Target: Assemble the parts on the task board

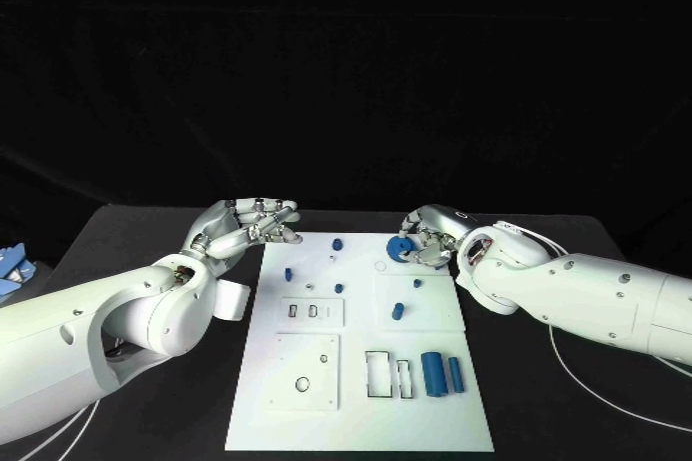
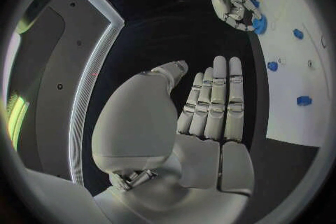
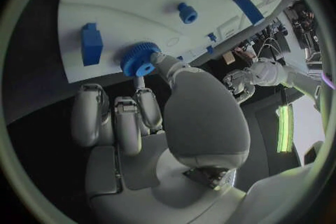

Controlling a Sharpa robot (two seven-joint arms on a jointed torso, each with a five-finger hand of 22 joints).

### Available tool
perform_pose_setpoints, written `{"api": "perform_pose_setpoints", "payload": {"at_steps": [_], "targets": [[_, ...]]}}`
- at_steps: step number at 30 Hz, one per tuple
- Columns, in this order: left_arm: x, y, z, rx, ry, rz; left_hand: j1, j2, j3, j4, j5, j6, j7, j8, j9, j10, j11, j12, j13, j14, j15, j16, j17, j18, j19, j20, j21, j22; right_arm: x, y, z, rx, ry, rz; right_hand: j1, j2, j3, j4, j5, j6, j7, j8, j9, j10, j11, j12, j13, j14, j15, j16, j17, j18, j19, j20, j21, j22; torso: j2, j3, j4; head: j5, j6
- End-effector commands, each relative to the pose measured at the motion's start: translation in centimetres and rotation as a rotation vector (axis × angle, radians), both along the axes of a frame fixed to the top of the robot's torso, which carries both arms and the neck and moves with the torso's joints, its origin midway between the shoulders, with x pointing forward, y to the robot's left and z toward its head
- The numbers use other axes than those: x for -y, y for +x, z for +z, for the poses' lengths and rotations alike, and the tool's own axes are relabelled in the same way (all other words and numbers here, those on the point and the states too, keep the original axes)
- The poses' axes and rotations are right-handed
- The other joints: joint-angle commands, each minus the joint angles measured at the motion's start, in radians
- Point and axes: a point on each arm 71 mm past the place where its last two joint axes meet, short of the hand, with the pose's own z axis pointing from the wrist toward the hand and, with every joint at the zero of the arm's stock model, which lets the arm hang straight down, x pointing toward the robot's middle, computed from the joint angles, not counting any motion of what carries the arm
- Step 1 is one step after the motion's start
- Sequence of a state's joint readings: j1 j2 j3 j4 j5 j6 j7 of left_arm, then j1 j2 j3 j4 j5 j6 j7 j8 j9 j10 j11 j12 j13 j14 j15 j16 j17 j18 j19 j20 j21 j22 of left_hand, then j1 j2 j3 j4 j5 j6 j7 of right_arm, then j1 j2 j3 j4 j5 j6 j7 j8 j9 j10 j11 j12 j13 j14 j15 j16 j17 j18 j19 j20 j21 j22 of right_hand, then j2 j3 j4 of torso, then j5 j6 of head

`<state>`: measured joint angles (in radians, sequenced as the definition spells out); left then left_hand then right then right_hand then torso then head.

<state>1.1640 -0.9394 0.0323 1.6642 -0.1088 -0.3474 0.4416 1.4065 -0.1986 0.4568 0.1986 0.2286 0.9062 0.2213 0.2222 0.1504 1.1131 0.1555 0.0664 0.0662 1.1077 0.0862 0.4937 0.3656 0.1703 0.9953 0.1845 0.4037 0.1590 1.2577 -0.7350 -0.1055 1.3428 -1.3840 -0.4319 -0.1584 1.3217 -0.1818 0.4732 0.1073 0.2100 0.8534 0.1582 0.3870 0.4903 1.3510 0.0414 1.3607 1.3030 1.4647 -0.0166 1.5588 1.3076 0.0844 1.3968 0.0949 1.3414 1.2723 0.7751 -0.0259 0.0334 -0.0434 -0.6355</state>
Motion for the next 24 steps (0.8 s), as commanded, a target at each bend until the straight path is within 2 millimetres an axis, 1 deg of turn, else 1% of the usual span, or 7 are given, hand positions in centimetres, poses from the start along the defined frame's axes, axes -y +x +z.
{"api": "perform_pose_setpoints", "payload": {"at_steps": [1,6,10,14,17,22,24], "targets": [[0.2,0.0,0.1,0.003,-0.010,-0.019,-0.008,0.003,-0.001,-0.006,-0.004,-0.004,0.003,-0.003,-0.002,-0.004,0.000,-0.004,-0.001,-0.003,0.000,0.004,0.001,0.011,0.002,0.003,0.007,0.001,-0.9,-0.5,0.8,0.119,-0.014,0.049,0.000,0.012,0.007,0.001,0.002,0.048,-0.036,0.026,0.022,0.006,0.001,0.002,0.000,0.101,-0.007,0.006,0.240,-0.011,0.002,-0.010,0.003,0.003,-0.001,0.0004,-0.0004,0.002,0.003],[0.3,0.0,0.1,0.004,-0.011,-0.020,-0.008,0.004,0.000,-0.007,-0.004,-0.005,0.003,-0.004,-0.002,-0.005,0.000,-0.004,-0.001,-0.005,0.000,0.006,0.003,0.011,0.002,0.003,0.008,0.002,-2.7,-1.5,1.4,0.187,-0.026,0.113,-0.004,0.011,0.008,0.002,0.001,0.047,-0.036,0.025,0.022,0.005,0.001,0.001,-0.001,0.102,-0.008,0.007,0.246,-0.013,0.006,-0.010,0.009,0.011,0.000,-0.0005,0.0025,0.002,0.004],[0.3,0.0,0.1,0.004,-0.011,-0.020,-0.008,0.004,0.000,-0.007,-0.004,-0.005,0.003,-0.004,-0.002,-0.005,0.000,-0.004,-0.001,-0.005,0.000,0.006,0.003,0.011,0.002,0.003,0.008,0.002,-4.4,-2.0,1.8,0.220,-0.031,0.158,-0.010,0.007,0.013,0.002,0.005,0.045,-0.036,0.024,0.021,0.005,0.001,0.000,-0.001,0.103,-0.008,0.007,0.247,-0.013,0.008,-0.011,0.012,0.014,0.000,0.0000,0.0007,0.008,0.004],[0.3,0.0,0.1,0.004,-0.012,-0.021,-0.008,0.004,0.000,-0.007,-0.004,-0.005,0.003,-0.004,-0.002,-0.005,0.000,-0.004,-0.001,-0.005,0.000,0.006,0.003,0.011,0.002,0.003,0.008,0.002,-6.4,-2.4,1.9,0.238,-0.032,0.201,-0.015,0.006,0.014,0.003,0.005,0.044,-0.035,0.023,0.021,0.005,0.002,0.000,-0.002,0.103,-0.008,0.008,0.247,-0.014,0.008,-0.012,0.012,0.015,0.001,-0.0002,0.0016,0.009,0.005],[0.4,0.0,0.1,0.004,-0.012,-0.023,-0.008,0.004,0.000,-0.007,-0.004,-0.005,0.003,-0.004,-0.002,-0.005,0.000,-0.004,-0.001,-0.005,0.000,0.006,0.003,0.011,0.002,0.003,0.008,0.002,-7.9,-2.6,1.9,0.247,-0.037,0.230,-0.018,0.005,0.015,0.004,0.005,0.044,-0.035,0.022,0.021,0.004,0.002,-0.001,-0.003,0.103,-0.008,0.007,0.246,-0.014,0.008,-0.012,0.012,0.015,0.001,-0.0001,0.0019,0.008,0.006],[0.5,0.0,0.1,0.004,-0.014,-0.026,-0.008,0.004,0.000,-0.007,-0.004,-0.005,0.003,-0.004,-0.002,-0.005,0.000,-0.004,-0.001,-0.005,0.000,0.006,0.003,0.011,0.002,0.003,0.008,0.002,-10.1,-2.6,1.5,0.251,-0.052,0.259,-0.022,0.003,0.017,0.005,0.004,0.043,-0.035,0.021,0.021,0.003,0.002,-0.003,-0.004,0.103,-0.008,0.008,0.247,-0.014,0.008,-0.012,0.012,0.015,0.002,-0.0010,0.0030,0.010,0.005],[0.6,0.0,0.1,0.004,-0.014,-0.027,-0.008,0.004,0.000,-0.007,-0.004,-0.005,0.003,-0.004,-0.002,-0.005,0.000,-0.004,-0.001,-0.005,0.000,0.006,0.003,0.011,0.002,0.003,0.008,0.002,-10.8,-2.6,1.2,0.250,-0.057,0.265,-0.022,0.003,0.017,0.005,0.004,0.043,-0.035,0.021,0.021,0.003,0.002,-0.003,-0.004,0.103,-0.008,0.008,0.247,-0.014,0.008,-0.012,0.012,0.015,0.002,-0.0007,0.0030,0.010,0.005]]}}
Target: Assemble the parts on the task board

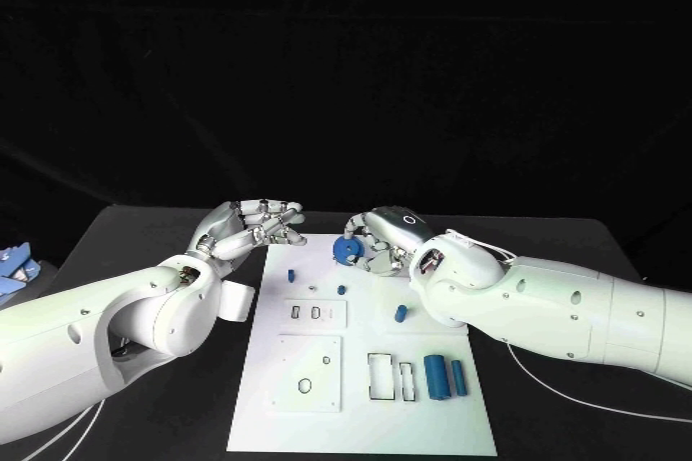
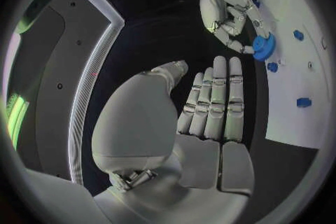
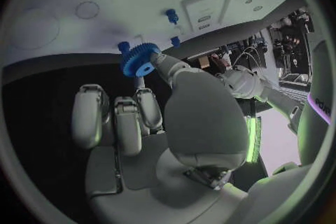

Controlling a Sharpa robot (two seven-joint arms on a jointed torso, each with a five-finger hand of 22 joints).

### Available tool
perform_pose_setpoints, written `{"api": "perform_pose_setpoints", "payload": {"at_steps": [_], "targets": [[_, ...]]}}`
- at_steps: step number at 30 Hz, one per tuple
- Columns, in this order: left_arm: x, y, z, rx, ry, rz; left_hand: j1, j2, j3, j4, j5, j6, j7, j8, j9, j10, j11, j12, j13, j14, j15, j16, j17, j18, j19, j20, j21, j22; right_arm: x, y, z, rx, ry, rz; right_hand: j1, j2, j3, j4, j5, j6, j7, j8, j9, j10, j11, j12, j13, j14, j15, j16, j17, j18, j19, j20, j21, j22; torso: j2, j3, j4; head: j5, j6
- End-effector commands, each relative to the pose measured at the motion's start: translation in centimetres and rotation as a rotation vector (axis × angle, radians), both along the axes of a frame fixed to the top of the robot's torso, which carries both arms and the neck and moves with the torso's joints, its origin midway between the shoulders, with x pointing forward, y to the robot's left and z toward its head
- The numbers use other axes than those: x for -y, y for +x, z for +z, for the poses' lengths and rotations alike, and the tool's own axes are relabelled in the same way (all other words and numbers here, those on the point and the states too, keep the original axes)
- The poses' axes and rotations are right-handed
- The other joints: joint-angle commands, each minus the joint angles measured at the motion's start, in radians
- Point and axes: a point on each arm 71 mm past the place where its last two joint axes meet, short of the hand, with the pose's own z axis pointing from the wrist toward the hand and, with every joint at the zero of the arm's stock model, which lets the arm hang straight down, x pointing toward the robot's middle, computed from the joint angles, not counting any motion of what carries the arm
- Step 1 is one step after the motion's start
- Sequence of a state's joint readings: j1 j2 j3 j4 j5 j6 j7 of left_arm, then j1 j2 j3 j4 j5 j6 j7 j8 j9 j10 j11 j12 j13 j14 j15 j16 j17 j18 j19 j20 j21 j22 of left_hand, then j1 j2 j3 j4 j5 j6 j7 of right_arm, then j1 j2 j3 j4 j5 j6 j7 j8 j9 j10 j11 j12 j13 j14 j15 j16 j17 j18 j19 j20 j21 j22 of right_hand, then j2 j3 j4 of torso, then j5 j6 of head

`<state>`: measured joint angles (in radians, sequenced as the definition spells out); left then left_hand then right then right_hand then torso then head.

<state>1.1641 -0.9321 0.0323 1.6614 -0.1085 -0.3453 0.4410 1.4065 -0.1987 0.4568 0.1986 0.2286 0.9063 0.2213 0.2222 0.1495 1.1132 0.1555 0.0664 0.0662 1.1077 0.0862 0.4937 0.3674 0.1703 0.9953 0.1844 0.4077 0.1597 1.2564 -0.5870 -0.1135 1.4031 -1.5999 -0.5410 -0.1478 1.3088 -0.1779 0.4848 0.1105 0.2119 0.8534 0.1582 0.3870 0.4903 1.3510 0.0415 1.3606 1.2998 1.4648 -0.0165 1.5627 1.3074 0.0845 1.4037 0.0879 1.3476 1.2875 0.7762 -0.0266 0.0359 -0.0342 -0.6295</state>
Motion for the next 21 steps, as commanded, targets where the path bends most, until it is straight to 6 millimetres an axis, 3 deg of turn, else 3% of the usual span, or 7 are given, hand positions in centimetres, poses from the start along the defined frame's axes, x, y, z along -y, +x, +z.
{"api": "perform_pose_setpoints", "payload": {"at_steps": [1,14,21], "targets": [[0.3,0.0,0.1,0.005,-0.012,-0.021,-0.008,0.004,0.000,-0.007,-0.004,-0.005,0.004,-0.004,-0.001,-0.005,0.000,-0.004,-0.001,-0.005,0.000,0.006,0.001,0.010,0.002,0.003,0.004,0.001,-0.8,0.0,-0.3,0.039,-0.035,0.012,-0.009,-0.001,0.005,0.002,0.002,0.043,-0.035,0.021,0.021,0.003,0.002,-0.002,-0.001,0.103,-0.008,0.004,0.247,-0.014,0.001,-0.005,0.006,0.000,0.001,-0.0002,0.0008,0.000,-0.001],[0.5,-0.1,0.1,0.005,-0.013,-0.024,-0.008,0.004,0.000,-0.007,-0.004,-0.005,0.004,-0.004,-0.001,-0.005,0.000,-0.004,-0.001,-0.005,0.000,0.006,0.001,0.010,0.002,0.003,0.004,0.001,-2.6,0.1,-1.6,0.028,-0.061,0.024,-0.011,-0.001,0.007,0.002,0.003,0.041,-0.035,0.020,0.021,0.002,0.002,-0.004,-0.003,0.103,-0.008,0.004,0.247,-0.014,0.001,-0.005,0.005,0.000,0.000,-0.0003,-0.0020,0.000,-0.003],[0.5,-0.1,0.1,0.004,-0.013,-0.025,-0.008,0.004,0.000,-0.007,-0.004,-0.005,0.004,-0.004,-0.001,-0.005,0.000,-0.004,-0.001,-0.005,0.000,0.006,0.001,0.010,0.002,0.003,0.004,0.001,-2.8,0.4,-2.0,0.025,-0.077,0.015,-0.013,-0.002,0.008,0.003,0.002,0.040,-0.034,0.019,0.021,0.001,0.003,-0.005,-0.004,0.103,-0.007,0.004,0.247,-0.014,0.001,-0.005,0.005,0.000,0.000,0.0005,0.0009,0.003,-0.004]]}}
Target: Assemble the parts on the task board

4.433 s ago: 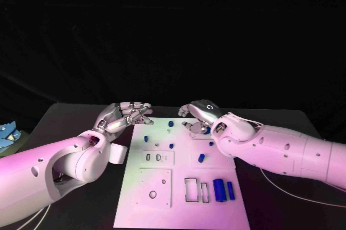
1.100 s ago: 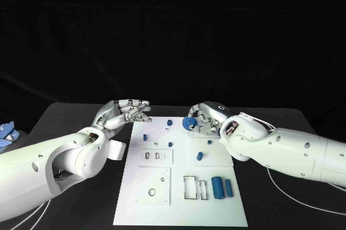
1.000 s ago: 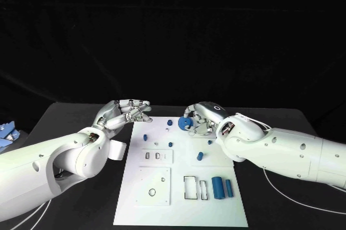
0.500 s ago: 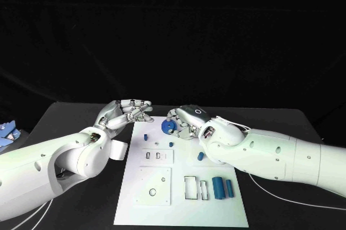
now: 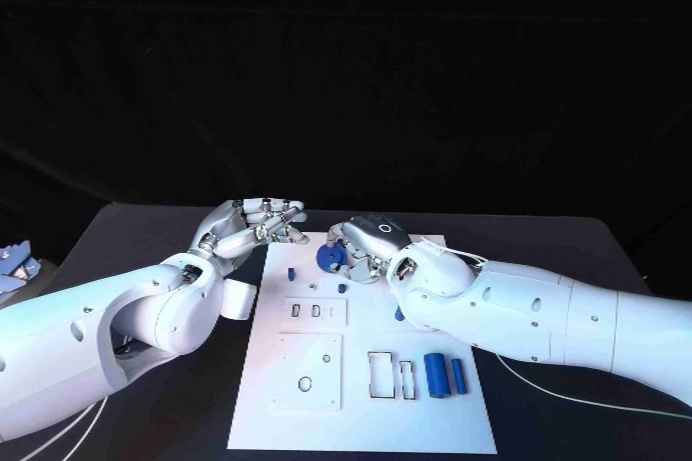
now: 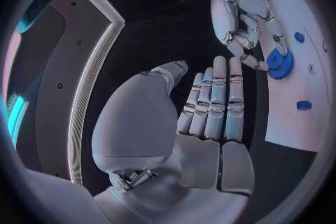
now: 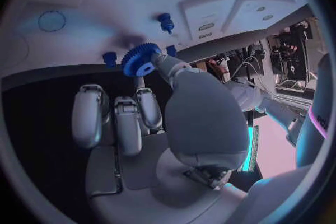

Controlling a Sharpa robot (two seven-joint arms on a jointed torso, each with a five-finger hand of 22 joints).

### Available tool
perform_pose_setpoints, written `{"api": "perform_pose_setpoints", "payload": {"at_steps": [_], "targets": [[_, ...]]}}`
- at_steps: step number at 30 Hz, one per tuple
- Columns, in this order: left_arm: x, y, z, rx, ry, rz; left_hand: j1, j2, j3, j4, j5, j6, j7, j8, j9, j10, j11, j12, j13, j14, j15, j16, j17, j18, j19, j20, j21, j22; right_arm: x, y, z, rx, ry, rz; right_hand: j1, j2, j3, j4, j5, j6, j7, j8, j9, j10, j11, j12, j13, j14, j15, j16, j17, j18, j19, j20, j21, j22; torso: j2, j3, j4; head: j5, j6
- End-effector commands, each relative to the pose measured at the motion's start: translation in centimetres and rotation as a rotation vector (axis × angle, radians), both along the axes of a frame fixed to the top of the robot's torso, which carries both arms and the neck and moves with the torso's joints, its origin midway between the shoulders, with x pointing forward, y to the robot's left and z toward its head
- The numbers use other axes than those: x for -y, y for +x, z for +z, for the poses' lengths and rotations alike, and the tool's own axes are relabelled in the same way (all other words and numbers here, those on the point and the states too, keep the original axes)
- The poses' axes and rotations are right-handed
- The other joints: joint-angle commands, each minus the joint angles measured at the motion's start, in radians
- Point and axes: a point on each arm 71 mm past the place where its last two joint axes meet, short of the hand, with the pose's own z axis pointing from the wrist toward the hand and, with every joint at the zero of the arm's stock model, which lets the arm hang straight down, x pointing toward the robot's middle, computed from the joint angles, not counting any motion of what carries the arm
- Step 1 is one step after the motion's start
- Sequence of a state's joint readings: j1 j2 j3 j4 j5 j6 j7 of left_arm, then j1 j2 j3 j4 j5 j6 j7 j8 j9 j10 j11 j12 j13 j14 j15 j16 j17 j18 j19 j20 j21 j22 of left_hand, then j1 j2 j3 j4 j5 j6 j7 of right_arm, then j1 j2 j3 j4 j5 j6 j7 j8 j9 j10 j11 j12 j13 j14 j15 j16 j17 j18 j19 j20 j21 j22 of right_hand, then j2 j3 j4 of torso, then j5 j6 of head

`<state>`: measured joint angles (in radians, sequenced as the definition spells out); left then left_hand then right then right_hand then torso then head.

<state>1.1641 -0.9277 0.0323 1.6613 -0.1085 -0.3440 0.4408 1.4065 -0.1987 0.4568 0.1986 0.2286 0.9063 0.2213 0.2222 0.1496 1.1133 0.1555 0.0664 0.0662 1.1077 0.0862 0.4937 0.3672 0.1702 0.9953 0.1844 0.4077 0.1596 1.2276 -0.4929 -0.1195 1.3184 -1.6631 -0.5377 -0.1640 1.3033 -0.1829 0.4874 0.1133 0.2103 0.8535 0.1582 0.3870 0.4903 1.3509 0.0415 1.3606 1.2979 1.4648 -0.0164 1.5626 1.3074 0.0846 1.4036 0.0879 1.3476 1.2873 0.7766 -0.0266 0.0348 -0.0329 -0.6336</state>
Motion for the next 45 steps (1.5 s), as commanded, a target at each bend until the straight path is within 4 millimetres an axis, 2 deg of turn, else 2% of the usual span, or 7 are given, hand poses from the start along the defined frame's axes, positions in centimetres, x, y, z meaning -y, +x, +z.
{"api": "perform_pose_setpoints", "payload": {"at_steps": [1,22,25,27,32,37,45], "targets": [[0.2,-0.1,0.1,0.005,-0.011,-0.019,-0.008,0.004,0.000,-0.007,-0.004,-0.005,0.004,-0.005,-0.001,-0.005,0.000,-0.004,-0.001,-0.005,0.000,0.006,0.001,0.011,0.002,0.003,0.004,0.001,0.0,0.1,-0.3,0.009,-0.032,-0.005,-0.008,0.003,0.006,0.000,0.004,0.040,-0.034,0.019,0.021,0.001,0.003,-0.005,-0.002,0.103,-0.008,0.004,0.247,-0.014,0.001,-0.005,0.005,0.001,0.000,0.0007,0.0010,0.002,-0.001],[0.1,0.0,0.1,0.004,-0.009,-0.015,-0.008,0.004,0.000,-0.007,-0.004,-0.005,0.004,-0.005,-0.001,-0.005,0.000,-0.004,-0.001,-0.005,0.000,0.006,0.001,0.011,0.002,0.003,0.004,0.001,0.3,0.5,-0.6,0.017,-0.055,-0.037,-0.017,-0.003,0.010,0.000,0.001,0.034,-0.032,0.015,0.020,-0.002,0.004,-0.009,-0.005,0.102,-0.006,0.003,0.245,-0.013,0.000,-0.004,0.003,-0.001,0.000,0.0016,-0.0011,0.003,-0.004],[0.1,0.0,0.1,0.003,-0.009,-0.015,-0.008,0.004,0.000,-0.007,-0.004,-0.005,0.004,-0.005,-0.001,-0.005,0.000,-0.004,-0.001,-0.005,0.000,0.006,0.001,0.011,0.002,0.003,0.004,0.001,0.1,0.6,-0.6,0.017,-0.053,-0.035,-0.028,-0.009,0.017,0.002,-0.002,0.017,-0.025,0.000,0.015,-0.007,0.010,-0.015,-0.010,0.102,-0.002,0.003,0.245,-0.013,-0.002,-0.002,0.001,-0.002,-0.001,0.0013,-0.0012,0.002,-0.004],[0.1,0.0,0.1,0.003,-0.009,-0.015,-0.008,0.004,0.000,-0.007,-0.004,-0.005,0.004,-0.005,-0.001,-0.005,0.000,-0.004,-0.001,-0.005,0.000,0.006,0.001,0.011,0.002,0.003,0.004,0.001,0.0,0.6,-0.6,0.015,-0.051,-0.037,-0.050,-0.019,0.020,0.009,-0.011,-0.022,-0.008,-0.034,0.002,-0.014,0.024,-0.022,-0.017,0.102,0.009,0.003,0.245,-0.013,-0.004,0.006,-0.003,-0.004,0.000,0.0013,-0.0011,0.002,-0.004],[0.1,0.0,0.1,0.002,-0.008,-0.014,-0.010,0.005,0.001,-0.010,-0.005,-0.005,0.004,-0.007,-0.001,-0.007,0.001,-0.003,0.000,-0.009,0.001,0.010,0.007,0.010,-0.001,0.003,0.006,0.002,-0.1,0.8,-0.7,0.000,-0.059,-0.051,-0.093,-0.027,0.009,0.033,-0.016,-0.067,0.011,-0.085,-0.015,-0.034,0.043,-0.037,-0.033,0.101,0.026,0.002,0.240,-0.010,-0.013,0.023,-0.015,-0.014,0.000,0.0013,-0.0007,0.001,-0.005],[0.0,0.0,0.1,0.001,-0.006,-0.010,-0.010,0.005,0.001,-0.011,-0.005,-0.005,0.004,-0.007,-0.001,-0.007,0.001,-0.003,0.000,-0.010,0.001,0.010,0.007,0.010,-0.001,0.003,0.006,0.002,0.1,0.9,-1.0,-0.032,-0.070,-0.063,-0.138,-0.020,-0.007,0.067,-0.013,-0.063,0.014,-0.103,-0.017,-0.039,0.047,-0.038,-0.034,0.101,0.031,0.002,0.241,-0.008,-0.015,0.030,-0.019,-0.015,-0.001,0.0006,-0.0013,0.001,-0.006],[0.0,0.0,0.1,0.000,-0.005,-0.008,-0.010,0.005,0.002,-0.011,-0.005,-0.005,0.004,-0.007,-0.002,-0.008,0.001,-0.003,0.000,-0.010,0.001,0.010,0.007,0.010,-0.001,0.003,0.007,0.002,0.2,1.0,-1.3,-0.074,-0.083,-0.064,-0.162,-0.016,-0.017,0.088,-0.009,-0.045,0.010,-0.105,-0.014,-0.032,0.045,-0.030,-0.025,0.102,0.030,0.003,0.243,-0.009,-0.012,0.030,-0.016,-0.009,-0.001,0.0017,-0.0026,0.002,-0.008]]}}
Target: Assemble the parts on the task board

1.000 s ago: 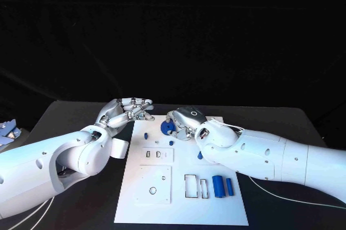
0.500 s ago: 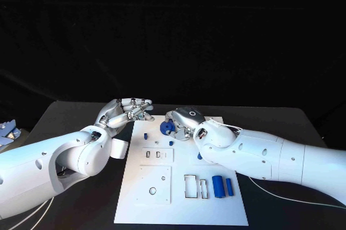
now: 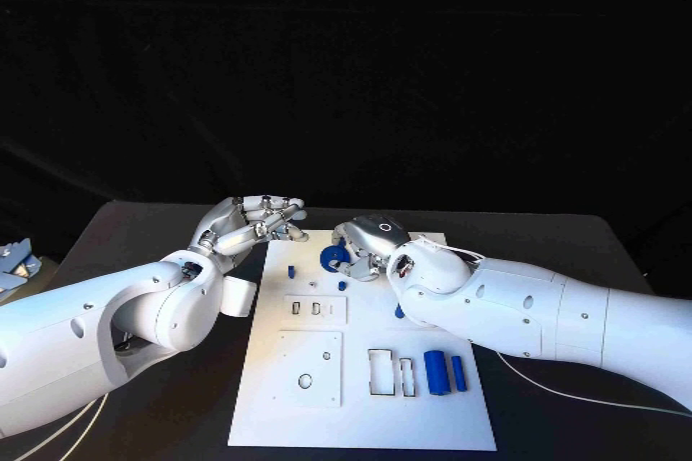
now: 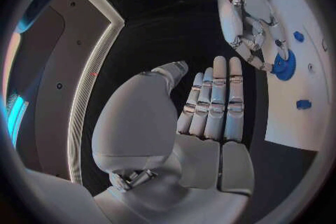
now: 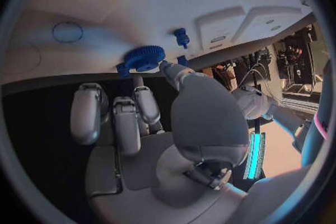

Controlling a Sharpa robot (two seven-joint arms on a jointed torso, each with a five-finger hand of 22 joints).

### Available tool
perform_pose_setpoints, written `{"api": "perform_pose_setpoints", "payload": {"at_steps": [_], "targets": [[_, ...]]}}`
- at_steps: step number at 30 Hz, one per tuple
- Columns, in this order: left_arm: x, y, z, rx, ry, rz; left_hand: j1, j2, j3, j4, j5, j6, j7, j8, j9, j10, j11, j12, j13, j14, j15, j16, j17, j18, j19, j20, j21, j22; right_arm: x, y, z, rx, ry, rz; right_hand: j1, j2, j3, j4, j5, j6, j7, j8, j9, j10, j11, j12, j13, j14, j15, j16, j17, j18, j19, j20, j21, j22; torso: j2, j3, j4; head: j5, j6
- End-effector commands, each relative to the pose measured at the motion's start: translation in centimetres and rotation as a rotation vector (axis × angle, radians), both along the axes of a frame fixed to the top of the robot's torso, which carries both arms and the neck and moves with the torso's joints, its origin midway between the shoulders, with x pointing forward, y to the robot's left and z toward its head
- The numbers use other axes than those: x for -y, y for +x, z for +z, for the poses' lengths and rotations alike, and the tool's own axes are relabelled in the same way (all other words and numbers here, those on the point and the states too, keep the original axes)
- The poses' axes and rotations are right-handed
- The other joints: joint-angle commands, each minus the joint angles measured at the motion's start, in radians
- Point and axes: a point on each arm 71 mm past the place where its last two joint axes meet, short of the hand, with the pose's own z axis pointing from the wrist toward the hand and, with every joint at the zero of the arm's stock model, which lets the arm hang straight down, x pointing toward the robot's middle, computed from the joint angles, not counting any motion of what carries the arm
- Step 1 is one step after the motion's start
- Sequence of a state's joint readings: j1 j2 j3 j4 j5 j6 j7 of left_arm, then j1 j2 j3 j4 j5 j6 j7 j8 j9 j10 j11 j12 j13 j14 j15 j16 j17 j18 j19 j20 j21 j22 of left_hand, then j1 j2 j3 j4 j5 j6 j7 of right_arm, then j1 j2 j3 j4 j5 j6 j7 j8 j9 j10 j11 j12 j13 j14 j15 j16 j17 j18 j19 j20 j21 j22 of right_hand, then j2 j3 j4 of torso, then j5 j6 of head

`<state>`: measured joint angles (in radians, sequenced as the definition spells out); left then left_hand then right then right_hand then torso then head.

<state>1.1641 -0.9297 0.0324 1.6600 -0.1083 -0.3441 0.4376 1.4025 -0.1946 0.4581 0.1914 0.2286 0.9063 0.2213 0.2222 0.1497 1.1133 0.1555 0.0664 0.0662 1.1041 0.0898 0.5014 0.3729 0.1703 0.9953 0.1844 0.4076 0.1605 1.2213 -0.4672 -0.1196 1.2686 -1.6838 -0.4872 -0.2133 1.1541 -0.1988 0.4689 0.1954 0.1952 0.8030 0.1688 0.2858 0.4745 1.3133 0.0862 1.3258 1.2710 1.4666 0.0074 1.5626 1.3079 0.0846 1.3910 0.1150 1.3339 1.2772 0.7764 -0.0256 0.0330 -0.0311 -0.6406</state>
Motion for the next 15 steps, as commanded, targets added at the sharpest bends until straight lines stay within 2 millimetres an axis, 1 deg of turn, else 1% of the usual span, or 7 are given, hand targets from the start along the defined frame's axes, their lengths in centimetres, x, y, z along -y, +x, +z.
{"api": "perform_pose_setpoints", "payload": {"at_steps": [1,6,7,8,10,14,15], "targets": [[0.1,0.0,0.1,0.003,-0.007,-0.011,-0.006,0.001,0.000,-0.004,-0.005,-0.005,0.004,-0.007,-0.002,-0.008,0.001,-0.003,0.000,-0.007,-0.002,0.003,0.001,0.010,-0.001,0.003,0.007,0.001,0.1,0.0,-0.4,-0.048,-0.024,-0.009,-0.014,0.001,0.001,0.008,0.007,0.009,-0.002,-0.003,0.002,0.006,-0.001,0.005,0.003,0.100,0.006,0.003,0.244,-0.009,0.001,0.003,-0.002,0.002,-0.001,0.0008,-0.0006,-0.001,-0.001],[0.1,0.0,0.1,0.003,-0.007,-0.010,-0.006,0.001,0.000,-0.004,-0.005,-0.005,0.004,-0.007,-0.002,-0.008,0.001,-0.003,0.000,-0.007,-0.002,0.003,0.001,0.010,-0.001,0.003,0.007,0.001,0.6,0.0,-0.3,-0.048,-0.007,-0.014,-0.019,0.003,-0.001,0.012,0.009,0.017,-0.004,-0.002,0.004,0.011,-0.003,0.009,0.008,0.100,0.004,0.004,0.246,-0.010,0.004,0.002,0.001,0.005,-0.001,0.0005,-0.0003,0.000,0.000],[0.1,0.0,0.1,0.003,-0.007,-0.010,-0.006,0.001,0.000,-0.004,-0.005,-0.005,0.004,-0.007,-0.002,-0.008,0.001,-0.003,0.000,-0.007,-0.002,0.003,0.001,0.010,-0.001,0.003,0.007,0.001,0.9,0.0,-0.2,-0.040,0.007,-0.017,-0.021,0.004,-0.001,0.015,0.016,0.022,-0.005,-0.002,0.005,0.012,-0.004,0.011,0.009,0.100,0.003,0.004,0.246,-0.010,0.005,0.001,0.002,0.007,-0.001,0.0010,-0.0002,-0.001,0.000],[0.1,0.0,0.1,0.003,-0.007,-0.010,-0.006,0.001,0.000,-0.004,-0.005,-0.005,0.004,-0.007,-0.002,-0.008,0.001,-0.003,0.000,-0.007,-0.002,0.003,0.001,0.010,-0.001,0.003,0.007,0.001,1.3,0.0,-0.1,-0.030,0.027,-0.019,-0.021,0.005,0.000,0.017,0.031,0.025,-0.007,-0.003,0.005,0.017,-0.006,0.015,0.014,0.101,0.002,0.004,0.248,-0.011,0.006,0.000,0.003,0.010,-0.001,0.0012,-0.0003,-0.001,0.001],[0.0,0.0,0.1,0.003,-0.006,-0.009,-0.006,0.001,0.000,-0.004,-0.005,-0.005,0.004,-0.007,-0.002,-0.008,0.001,-0.003,0.000,-0.007,-0.002,0.003,0.001,0.010,-0.001,0.003,0.007,0.001,2.2,-0.2,0.4,-0.008,0.077,-0.022,-0.016,0.006,0.002,0.015,0.044,0.024,-0.006,-0.008,0.005,0.019,-0.006,0.017,0.016,0.101,0.001,0.004,0.249,-0.011,0.008,-0.002,0.004,0.012,-0.003,0.0017,-0.0019,0.000,0.001],[-0.2,0.0,0.1,0.004,-0.005,-0.004,-0.006,0.001,0.000,-0.004,-0.005,-0.005,0.004,-0.007,-0.002,-0.008,0.001,-0.003,0.000,-0.007,-0.002,0.003,0.001,0.010,-0.001,0.003,0.007,0.001,4.6,-0.5,1.5,0.013,0.190,-0.017,-0.003,0.005,0.008,0.005,0.051,0.017,-0.004,-0.016,0.004,0.016,-0.005,0.015,0.014,0.100,0.002,0.003,0.242,-0.010,0.004,-0.002,-0.002,0.006,-0.005,0.0020,-0.0075,0.004,0.005],[-0.3,0.0,0.1,0.005,-0.004,-0.003,-0.006,0.001,0.000,-0.004,-0.005,-0.005,0.004,-0.007,-0.002,-0.008,0.001,-0.003,0.000,-0.007,-0.002,0.003,0.001,0.010,-0.001,0.003,0.007,0.001,5.2,-0.6,1.9,0.009,0.214,-0.015,0.002,0.005,0.010,0.002,0.048,0.015,-0.003,-0.020,0.003,0.013,-0.004,0.012,0.011,0.099,0.002,0.001,0.238,-0.008,-0.001,-0.002,-0.007,0.000,-0.004,0.0018,-0.0078,0.003,0.007]]}}
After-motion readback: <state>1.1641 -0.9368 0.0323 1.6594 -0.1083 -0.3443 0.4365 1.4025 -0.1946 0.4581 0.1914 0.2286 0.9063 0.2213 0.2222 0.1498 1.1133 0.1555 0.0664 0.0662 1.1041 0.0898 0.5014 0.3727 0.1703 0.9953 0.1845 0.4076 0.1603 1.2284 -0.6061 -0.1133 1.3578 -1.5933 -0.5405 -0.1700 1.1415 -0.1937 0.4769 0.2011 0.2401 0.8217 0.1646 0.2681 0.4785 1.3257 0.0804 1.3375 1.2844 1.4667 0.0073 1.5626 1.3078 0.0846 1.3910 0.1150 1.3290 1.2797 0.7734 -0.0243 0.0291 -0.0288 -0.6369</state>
